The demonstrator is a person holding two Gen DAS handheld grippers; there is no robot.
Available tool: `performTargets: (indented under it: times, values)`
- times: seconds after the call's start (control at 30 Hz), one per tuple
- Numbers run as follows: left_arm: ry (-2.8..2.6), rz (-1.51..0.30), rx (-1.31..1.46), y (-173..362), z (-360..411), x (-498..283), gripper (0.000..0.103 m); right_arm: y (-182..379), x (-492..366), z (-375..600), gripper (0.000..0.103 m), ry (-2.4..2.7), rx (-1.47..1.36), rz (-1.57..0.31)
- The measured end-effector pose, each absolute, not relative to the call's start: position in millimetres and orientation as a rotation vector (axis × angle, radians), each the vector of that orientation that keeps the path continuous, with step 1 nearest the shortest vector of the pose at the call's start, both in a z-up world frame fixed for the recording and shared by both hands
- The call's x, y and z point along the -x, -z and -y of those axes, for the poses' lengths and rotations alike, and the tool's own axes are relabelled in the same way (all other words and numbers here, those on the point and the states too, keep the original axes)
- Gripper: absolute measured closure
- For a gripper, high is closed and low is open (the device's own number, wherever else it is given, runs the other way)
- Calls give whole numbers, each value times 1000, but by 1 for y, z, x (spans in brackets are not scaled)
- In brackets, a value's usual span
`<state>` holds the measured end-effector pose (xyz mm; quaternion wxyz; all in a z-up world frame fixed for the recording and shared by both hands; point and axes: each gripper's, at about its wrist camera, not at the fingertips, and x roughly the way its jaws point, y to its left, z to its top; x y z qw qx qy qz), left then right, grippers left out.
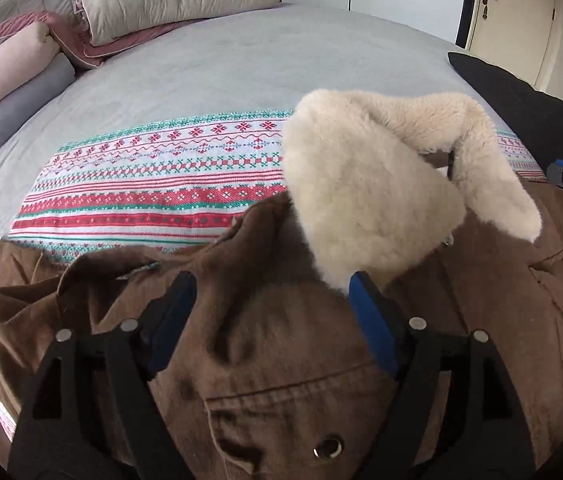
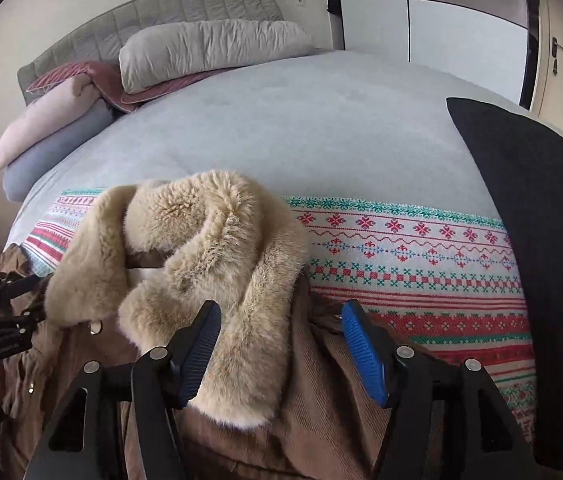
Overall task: Fold large clothes
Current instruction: 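Lower the jacket flat onto the bed and open both grippers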
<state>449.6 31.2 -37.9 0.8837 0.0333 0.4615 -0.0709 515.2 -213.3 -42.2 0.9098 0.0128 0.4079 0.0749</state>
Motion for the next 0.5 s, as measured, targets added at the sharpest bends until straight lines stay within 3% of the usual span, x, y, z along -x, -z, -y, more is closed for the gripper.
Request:
performTargets:
  times: [0.2, 0.5]
  values:
    - [194, -1016, 192, 6, -35, -381, 16, -23, -438, 262, 25, -93, -7, -809]
    - [260, -988, 183, -40, -4, -281, 10, -72, -313, 365, 19, 64, -46, -810]
